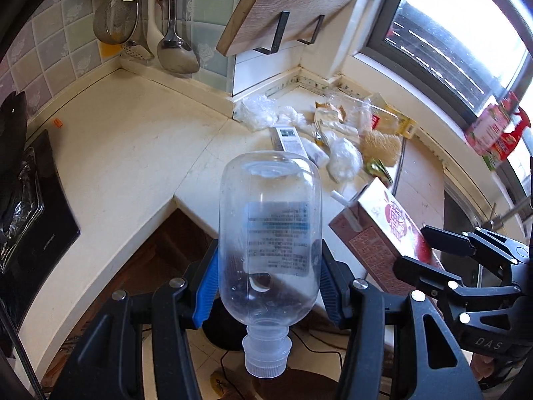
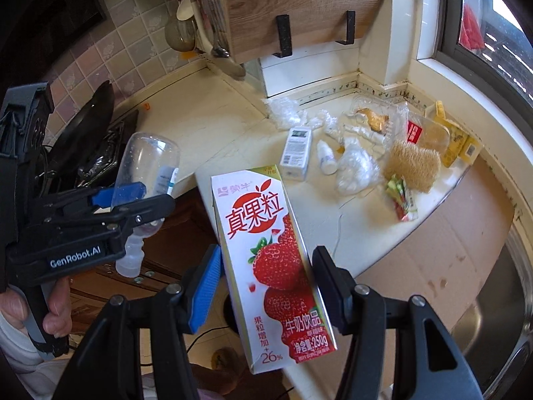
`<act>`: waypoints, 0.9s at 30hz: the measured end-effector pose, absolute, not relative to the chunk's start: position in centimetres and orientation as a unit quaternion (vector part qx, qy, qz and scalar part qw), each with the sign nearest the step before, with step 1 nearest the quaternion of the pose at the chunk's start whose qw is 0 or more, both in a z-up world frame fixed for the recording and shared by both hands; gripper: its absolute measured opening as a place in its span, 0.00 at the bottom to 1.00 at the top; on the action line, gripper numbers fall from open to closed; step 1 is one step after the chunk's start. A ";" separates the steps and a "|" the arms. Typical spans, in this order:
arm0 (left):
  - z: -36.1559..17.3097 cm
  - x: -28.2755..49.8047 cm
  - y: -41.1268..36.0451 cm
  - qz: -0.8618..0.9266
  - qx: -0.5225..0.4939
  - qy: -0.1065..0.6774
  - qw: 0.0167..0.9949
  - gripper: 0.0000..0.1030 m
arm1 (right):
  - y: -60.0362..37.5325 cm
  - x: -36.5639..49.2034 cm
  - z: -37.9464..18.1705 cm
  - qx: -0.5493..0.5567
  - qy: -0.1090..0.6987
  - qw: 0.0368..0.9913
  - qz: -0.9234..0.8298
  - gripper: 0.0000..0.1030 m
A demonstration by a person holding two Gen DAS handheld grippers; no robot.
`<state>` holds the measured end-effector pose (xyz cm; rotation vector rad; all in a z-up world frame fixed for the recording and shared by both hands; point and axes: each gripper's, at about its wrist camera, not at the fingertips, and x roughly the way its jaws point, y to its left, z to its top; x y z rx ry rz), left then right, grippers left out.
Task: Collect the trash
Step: 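Carry the bottle and carton down over the floor trash bin with both tools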
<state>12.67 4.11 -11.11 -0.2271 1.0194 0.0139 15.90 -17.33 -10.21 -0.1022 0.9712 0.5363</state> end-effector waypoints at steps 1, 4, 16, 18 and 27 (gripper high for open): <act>-11.2 11.8 4.2 0.004 -0.107 0.489 0.865 0.50 | -16.9 14.9 -10.5 -0.044 0.464 0.847 0.254 0.55; -11.9 9.4 5.0 -0.005 -0.108 0.500 0.859 0.50 | -15.8 12.6 -11.6 -0.037 0.477 0.841 0.252 0.55; -26.9 1.9 9.0 -0.029 -0.151 0.599 0.786 0.51 | -9.4 5.2 -25.7 -0.038 0.573 0.792 0.207 0.55; -30.7 1.4 9.6 -0.032 -0.157 0.613 0.774 0.51 | -9.1 5.3 -30.0 -0.022 0.600 0.776 0.192 0.55; -46.8 2.1 10.7 -0.037 -0.179 0.659 0.729 0.52 | -7.8 7.3 -47.8 0.011 0.651 0.745 0.145 0.55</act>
